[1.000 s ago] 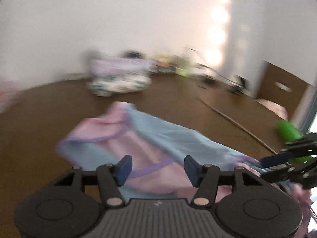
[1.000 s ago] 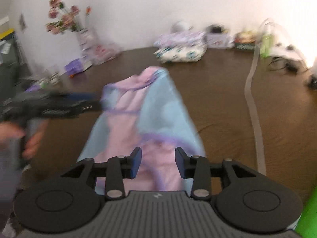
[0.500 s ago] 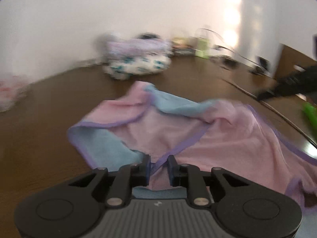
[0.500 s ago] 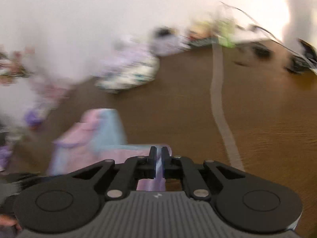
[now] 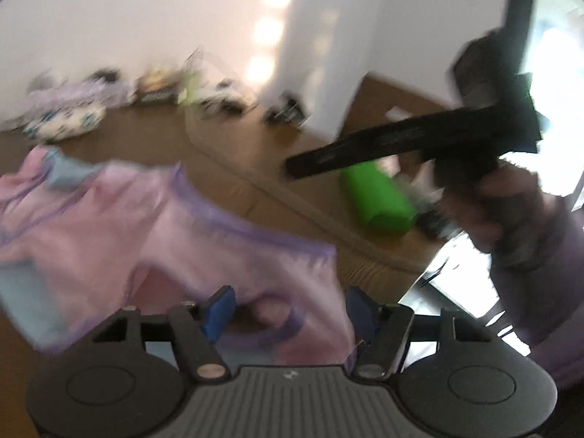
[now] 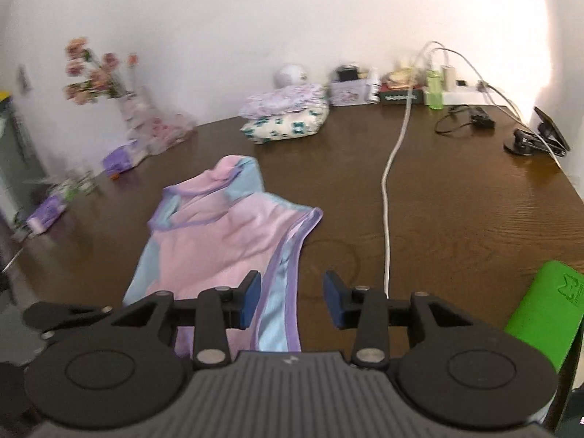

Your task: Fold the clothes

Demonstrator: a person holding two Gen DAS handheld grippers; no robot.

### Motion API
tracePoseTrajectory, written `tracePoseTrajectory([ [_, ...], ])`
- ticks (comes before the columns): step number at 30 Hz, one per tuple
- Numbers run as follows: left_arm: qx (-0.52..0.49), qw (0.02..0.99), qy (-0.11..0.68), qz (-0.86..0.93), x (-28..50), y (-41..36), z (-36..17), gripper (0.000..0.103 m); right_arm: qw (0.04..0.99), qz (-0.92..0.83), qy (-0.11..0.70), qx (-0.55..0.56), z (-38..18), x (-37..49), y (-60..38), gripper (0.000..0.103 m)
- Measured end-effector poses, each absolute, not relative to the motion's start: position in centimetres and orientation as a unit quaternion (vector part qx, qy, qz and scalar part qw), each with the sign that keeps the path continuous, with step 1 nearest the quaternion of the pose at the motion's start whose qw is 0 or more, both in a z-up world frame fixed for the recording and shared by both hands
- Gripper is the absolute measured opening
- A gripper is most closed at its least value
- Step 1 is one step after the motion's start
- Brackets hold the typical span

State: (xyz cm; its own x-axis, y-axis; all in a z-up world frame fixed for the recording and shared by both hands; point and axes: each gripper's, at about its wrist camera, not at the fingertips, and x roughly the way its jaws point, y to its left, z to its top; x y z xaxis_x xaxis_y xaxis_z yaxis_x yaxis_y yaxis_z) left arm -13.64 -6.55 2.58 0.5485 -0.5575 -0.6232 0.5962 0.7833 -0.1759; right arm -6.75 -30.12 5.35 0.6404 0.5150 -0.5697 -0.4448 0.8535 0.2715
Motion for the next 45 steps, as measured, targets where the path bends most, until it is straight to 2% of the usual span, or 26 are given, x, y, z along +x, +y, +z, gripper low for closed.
tracePoseTrajectory([
  [3,0.029,0.883,0.36,-0.3,-14.2,-6.9,1.8,0.055,0.888,0.325,0.326,0.008,4.0,-8.1,-29.5,0.038],
  [4,0.025,0.884,0.362,-0.297,-14.3,-6.7,1.7,0.047,0.883,0.336,0.329,-0.003,3.5,-8.3,-29.0,0.036],
  [5,0.021,0.884,0.363,-0.293,-14.3,-6.6,1.7,0.03,0.88,0.342,0.33,-0.014,3.0,-8.4,-28.5,0.035],
  [7,0.022,0.888,0.366,-0.277,-14.3,-6.6,1.5,0.013,0.881,0.331,0.337,-0.03,2.4,-8.1,-27.9,0.033],
  [8,0.022,0.89,0.367,-0.27,-14.3,-6.5,1.5,0.008,0.88,0.332,0.339,-0.03,2.3,-8.1,-27.7,0.032],
  [9,0.019,0.891,0.364,-0.271,-14.4,-6.3,1.5,0.006,0.878,0.337,0.34,-0.027,2.2,-8.0,-27.5,0.029],
  [10,0.008,0.893,0.359,-0.271,-14.3,-6.1,1.5,0.005,0.876,0.341,0.341,-0.025,2.0,-7.9,-27.3,0.018],
  [12,-0.022,0.895,0.352,-0.272,-14.0,-5.4,1.8,0.004,0.871,0.342,0.354,-0.019,1.7,-7.7,-26.7,0.005],
  [15,-0.08,0.902,0.34,-0.255,-13.6,-3.1,2.8,0.003,0.875,0.34,0.344,-0.015,2.1,-7.9,-26.3,0.002],
  [21,-0.195,0.918,0.28,-0.2,-11.7,2.2,6.0,0.003,0.901,0.318,0.289,0.065,6.2,-5.7,-26.3,0.001],
  [23,-0.181,0.939,0.262,-0.133,-10.0,2.7,6.3,0.007,0.905,0.306,0.285,0.083,7.0,-3.9,-25.4,0.001],
  [24,-0.168,0.949,0.25,-0.094,-9.0,2.8,6.3,0.013,0.906,0.301,0.286,0.083,6.9,-2.6,-24.5,0.002],
  [25,-0.148,0.953,0.253,-0.077,-8.0,2.8,5.8,0.025,0.908,0.29,0.293,0.071,6.3,-1.2,-23.2,0.004],
  [26,-0.128,0.951,0.272,-0.068,-7.1,2.7,5.4,0.032,0.91,0.276,0.303,0.056,5.5,0.2,-21.8,0.005],
  [28,-0.102,0.946,0.304,-0.047,-6.2,2.7,4.9,0.032,0.92,0.215,0.327,0.01,4.1,1.6,-19.8,0.006],
  [30,-0.098,0.948,0.294,-0.073,-8.0,3.4,5.0,0.043,0.929,0.205,0.308,0.007,4.0,0.5,-20.4,0.008],
  [32,-0.094,0.947,0.286,-0.11,-9.8,3.8,5.0,0.069,0.93,0.237,0.279,0.007,4.6,-2.0,-21.8,0.009],
  [34,-0.095,0.942,0.291,-0.14,-10.7,3.6,4.7,0.073,0.922,0.288,0.255,-0.046,4.6,-4.9,-21.8,0.013],
  [36,-0.1,0.935,0.308,-0.147,-10.4,2.8,4.1,0.072,0.907,0.321,0.255,-0.095,3.9,-6.8,-20.9,0.013],
  [37,-0.1,0.934,0.314,-0.14,-9.7,2.3,3.7,0.071,0.901,0.33,0.262,-0.107,3.5,-7.3,-20.3,0.013],
  [39,-0.095,0.931,0.332,-0.118,-8.0,1.5,2.9,0.056,0.899,0.323,0.267,-0.128,2.7,-7.4,-19.4,0.013],
  [41,-0.091,0.927,0.351,-0.101,-6.9,1.1,2.3,0.024,0.904,0.3,0.26,-0.159,2.3,-7.5,-18.7,0.015],
  [42,-0.087,0.926,0.353,-0.102,-6.5,1.0,2.1,0.017,0.903,0.303,0.259,-0.164,2.2,-7.6,-18.6,0.022],
  [43,-0.083,0.927,0.35,-0.104,-6.5,1.3,2.0,0.007,0.9,0.31,0.259,-0.164,2.1,-7.6,-18.6,0.036],
  [45,-0.086,0.933,0.334,-0.108,-7.2,1.4,2.4,0.004,0.895,0.323,0.26,-0.163,1.9,-7.8,-18.5,0.04],
])
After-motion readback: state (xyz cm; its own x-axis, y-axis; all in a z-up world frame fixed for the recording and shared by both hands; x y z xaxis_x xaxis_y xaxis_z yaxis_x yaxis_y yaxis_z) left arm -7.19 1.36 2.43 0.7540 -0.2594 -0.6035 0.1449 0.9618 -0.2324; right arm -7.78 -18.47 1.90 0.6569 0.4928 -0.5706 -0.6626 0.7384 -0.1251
